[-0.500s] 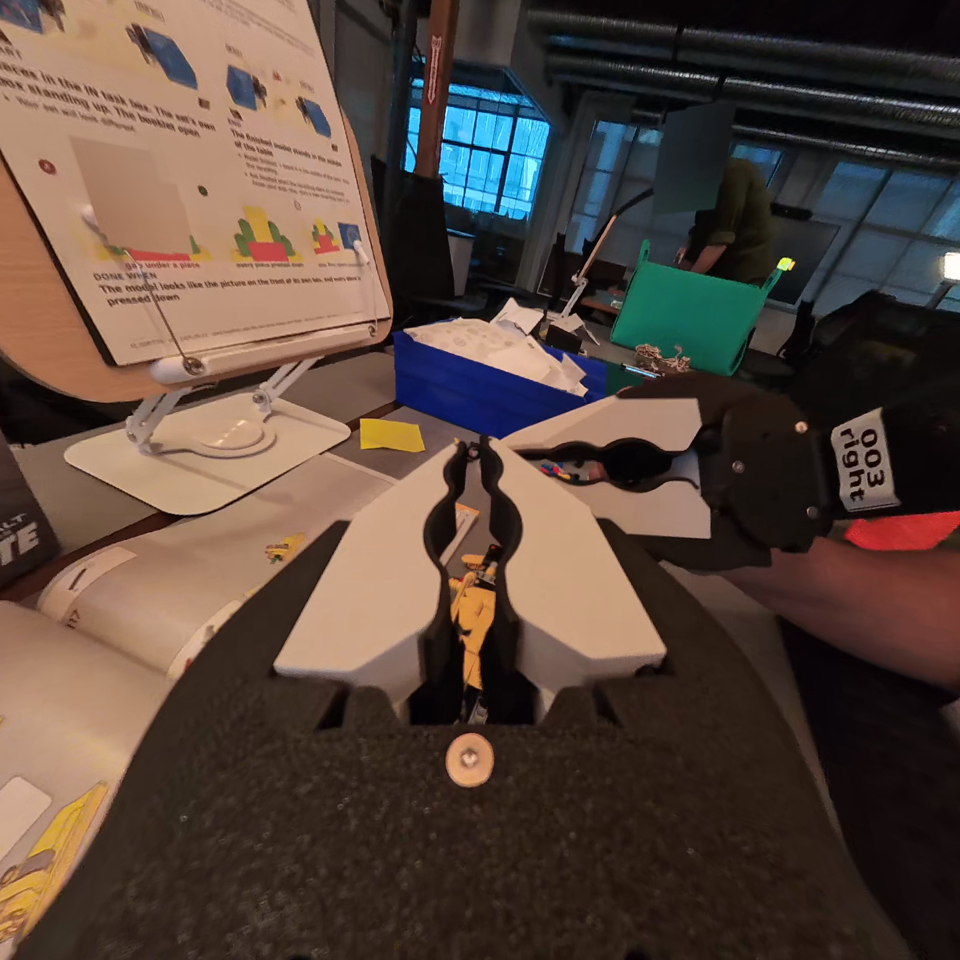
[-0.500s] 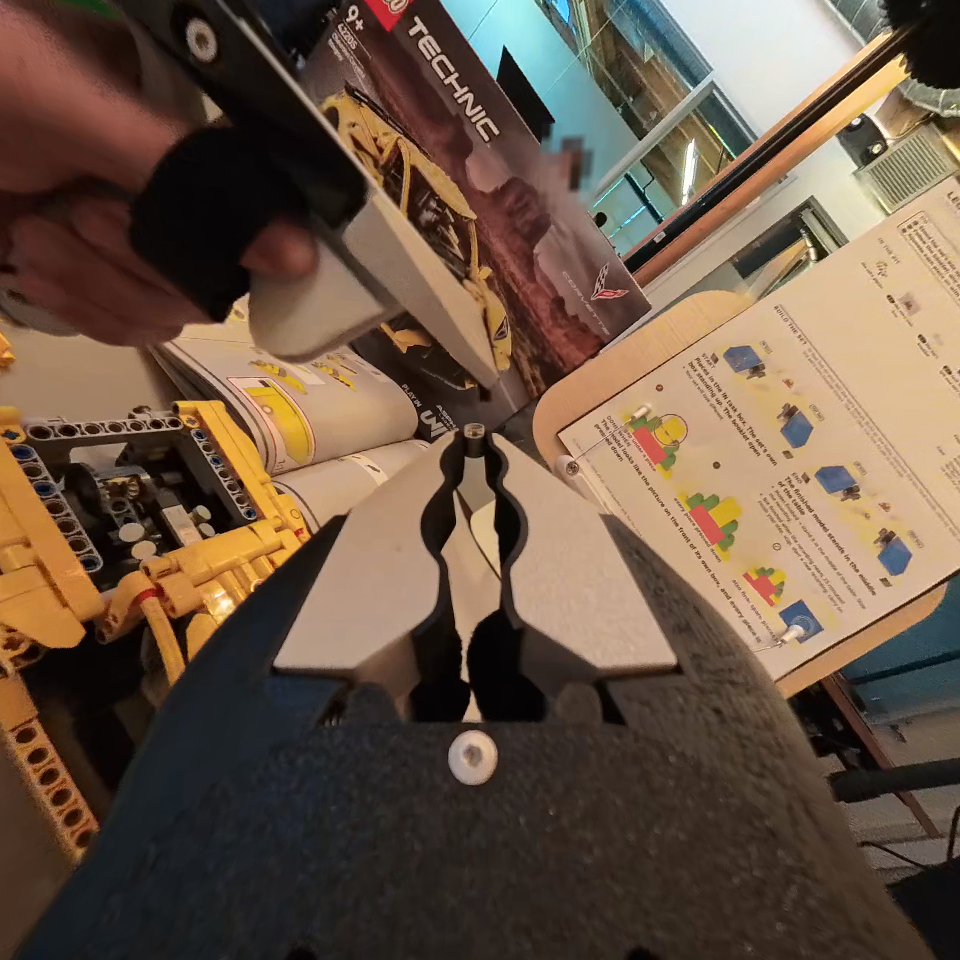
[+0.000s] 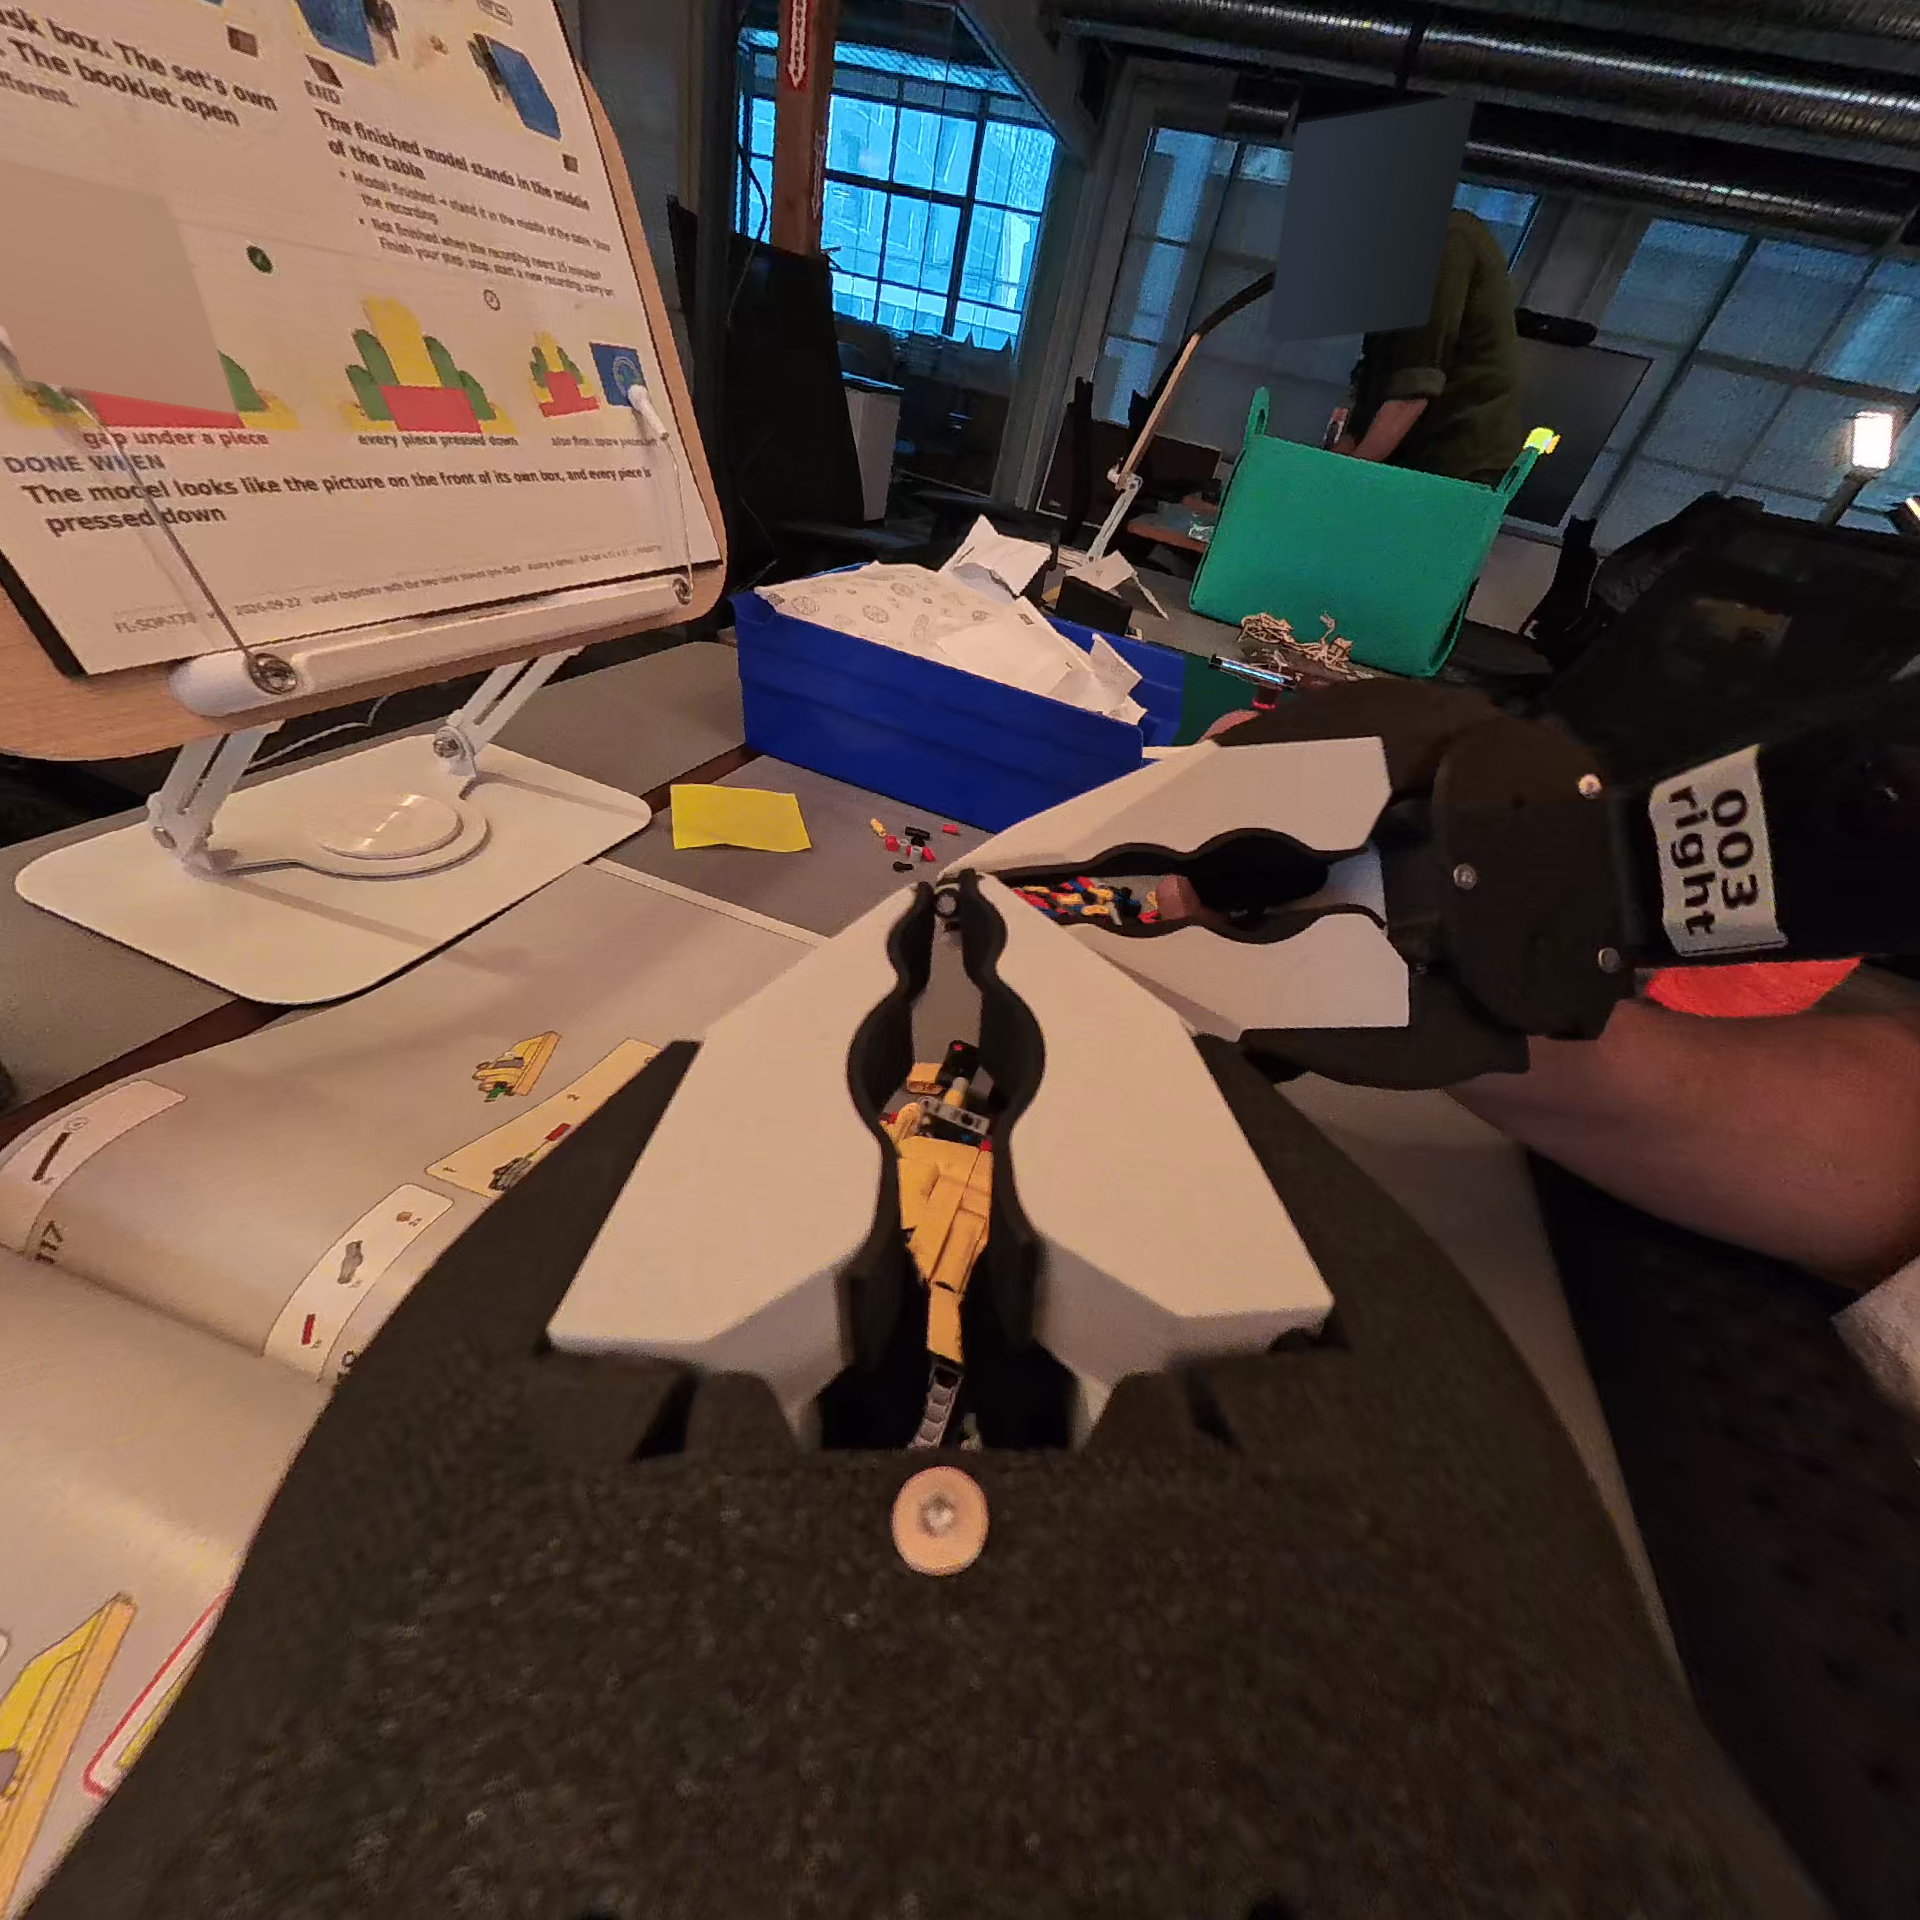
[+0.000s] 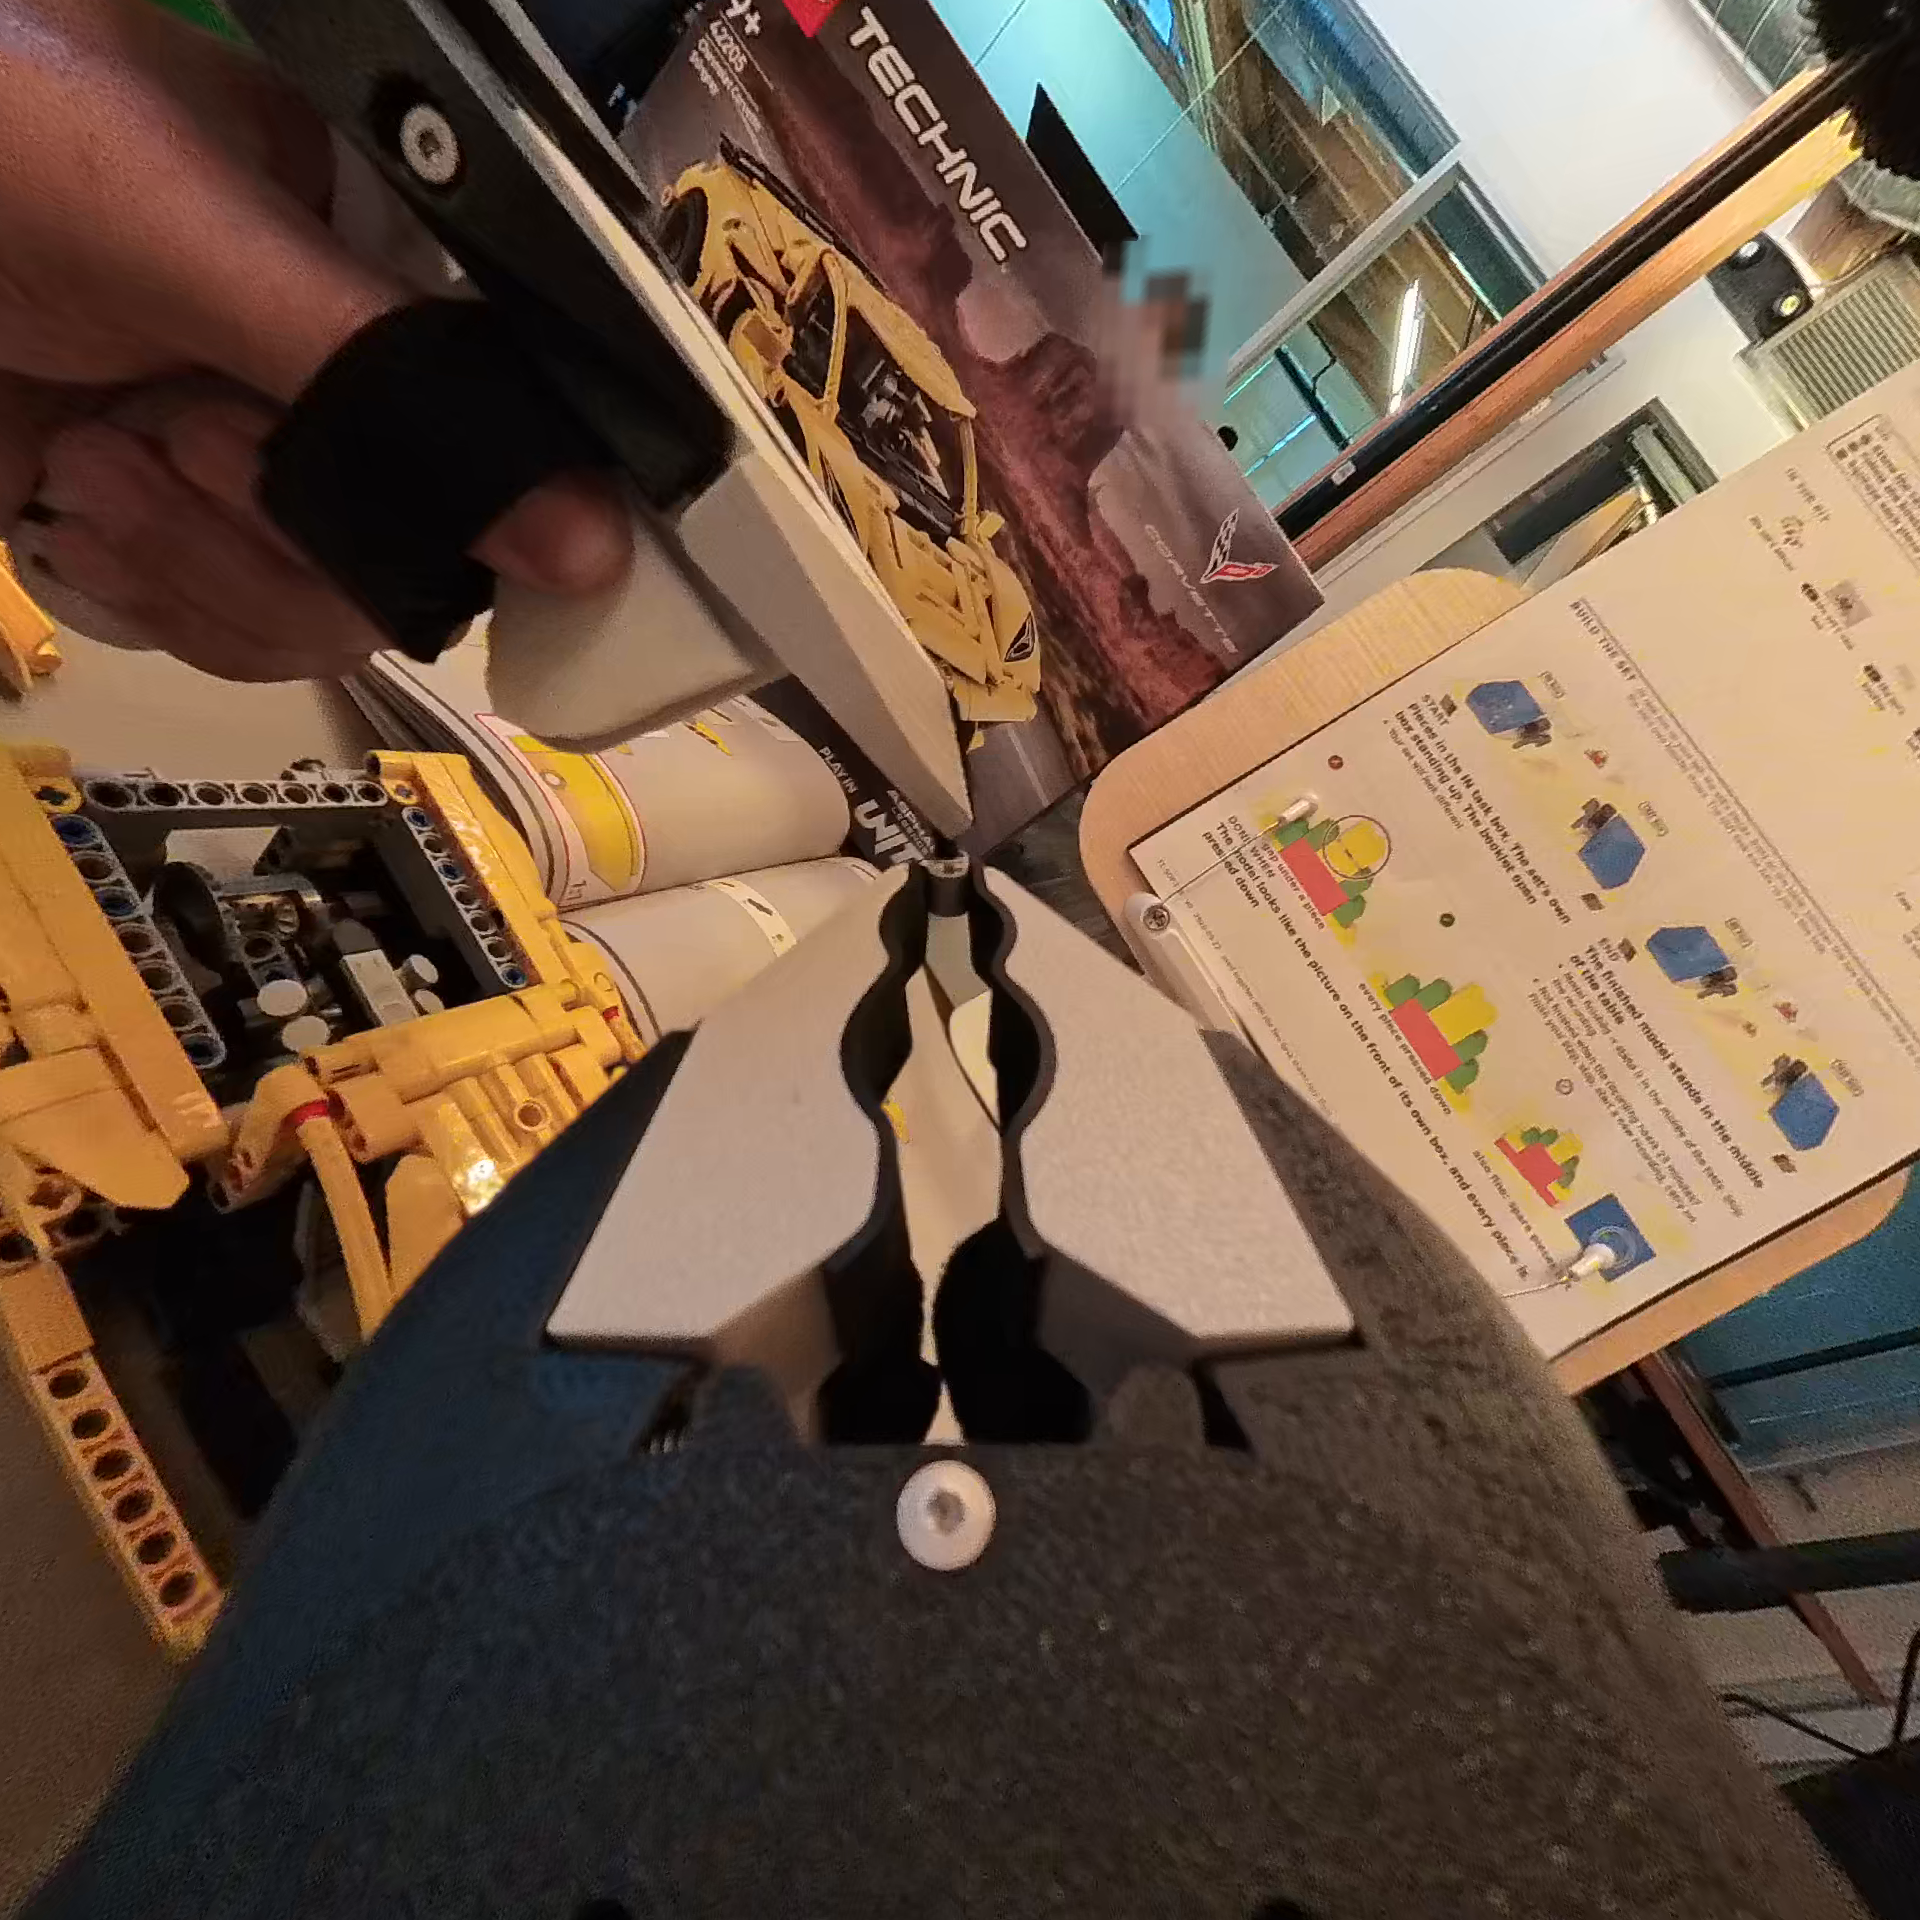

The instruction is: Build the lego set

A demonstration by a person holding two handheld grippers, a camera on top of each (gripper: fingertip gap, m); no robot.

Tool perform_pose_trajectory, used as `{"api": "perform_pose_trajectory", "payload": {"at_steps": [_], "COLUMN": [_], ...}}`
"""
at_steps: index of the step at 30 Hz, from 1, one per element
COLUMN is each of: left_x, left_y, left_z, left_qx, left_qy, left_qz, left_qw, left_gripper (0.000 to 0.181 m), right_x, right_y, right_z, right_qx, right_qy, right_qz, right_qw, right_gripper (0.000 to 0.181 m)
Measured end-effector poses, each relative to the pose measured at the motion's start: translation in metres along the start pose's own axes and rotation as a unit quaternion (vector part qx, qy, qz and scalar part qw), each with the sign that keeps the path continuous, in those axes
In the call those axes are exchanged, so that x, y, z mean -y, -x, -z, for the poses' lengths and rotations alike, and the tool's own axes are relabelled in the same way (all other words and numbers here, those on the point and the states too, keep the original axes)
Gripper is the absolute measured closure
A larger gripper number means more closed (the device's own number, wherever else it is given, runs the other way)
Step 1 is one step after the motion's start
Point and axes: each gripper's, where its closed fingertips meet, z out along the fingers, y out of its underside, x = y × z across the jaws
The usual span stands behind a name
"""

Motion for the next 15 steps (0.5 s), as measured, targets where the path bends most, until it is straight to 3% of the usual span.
{"api": "perform_pose_trajectory", "payload": {"at_steps": [8,15], "left_x": [-0.005,-0.011], "left_y": [-0.007,-0.008], "left_z": [0.003,0.003], "left_qx": [-0.025,-0.012], "left_qy": [0.012,0.042], "left_qz": [-0.033,-0.083], "left_qw": [0.999,0.996], "left_gripper": [0.177,0.177], "right_x": [0.002,0.0], "right_y": [0.005,0.008], "right_z": [0.006,0.007], "right_qx": [0.039,0.022], "right_qy": [-0.016,-0.009], "right_qz": [-0.01,0.061], "right_qw": [0.999,0.998], "right_gripper": [0.176,0.176]}}
